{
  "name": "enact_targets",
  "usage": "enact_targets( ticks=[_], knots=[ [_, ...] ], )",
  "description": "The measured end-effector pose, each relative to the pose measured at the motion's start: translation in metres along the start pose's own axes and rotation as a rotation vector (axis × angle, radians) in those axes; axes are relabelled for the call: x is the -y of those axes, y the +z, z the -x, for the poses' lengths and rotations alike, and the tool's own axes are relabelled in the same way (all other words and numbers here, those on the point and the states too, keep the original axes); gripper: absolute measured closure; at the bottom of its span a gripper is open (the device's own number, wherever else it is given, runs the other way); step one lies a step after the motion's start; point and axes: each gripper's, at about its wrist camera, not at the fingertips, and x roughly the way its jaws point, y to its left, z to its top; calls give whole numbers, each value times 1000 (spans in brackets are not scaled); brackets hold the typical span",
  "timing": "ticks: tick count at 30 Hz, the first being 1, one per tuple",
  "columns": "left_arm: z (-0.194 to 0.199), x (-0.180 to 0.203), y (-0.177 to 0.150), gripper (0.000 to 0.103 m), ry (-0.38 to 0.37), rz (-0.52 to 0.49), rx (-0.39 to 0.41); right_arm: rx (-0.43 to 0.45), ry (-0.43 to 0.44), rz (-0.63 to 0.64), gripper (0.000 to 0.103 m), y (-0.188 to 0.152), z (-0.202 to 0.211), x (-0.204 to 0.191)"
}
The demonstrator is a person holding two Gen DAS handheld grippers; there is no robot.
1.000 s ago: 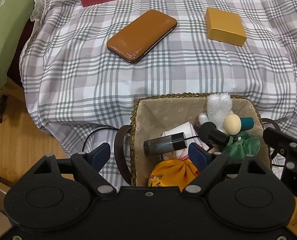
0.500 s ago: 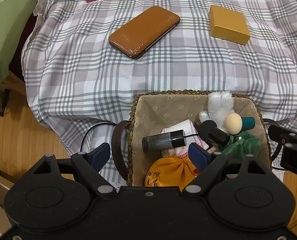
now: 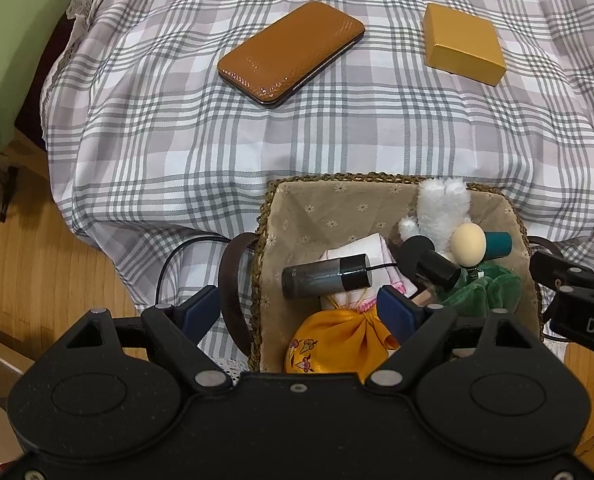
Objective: Organize soft objects
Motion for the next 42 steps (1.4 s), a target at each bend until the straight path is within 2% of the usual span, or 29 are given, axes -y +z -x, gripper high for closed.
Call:
enact_targets(
  ticks=[42],
  knots=[
    [-10,1,2,21,-10,-29,-58,-69,2,4,30,2,-19,-2]
  ],
)
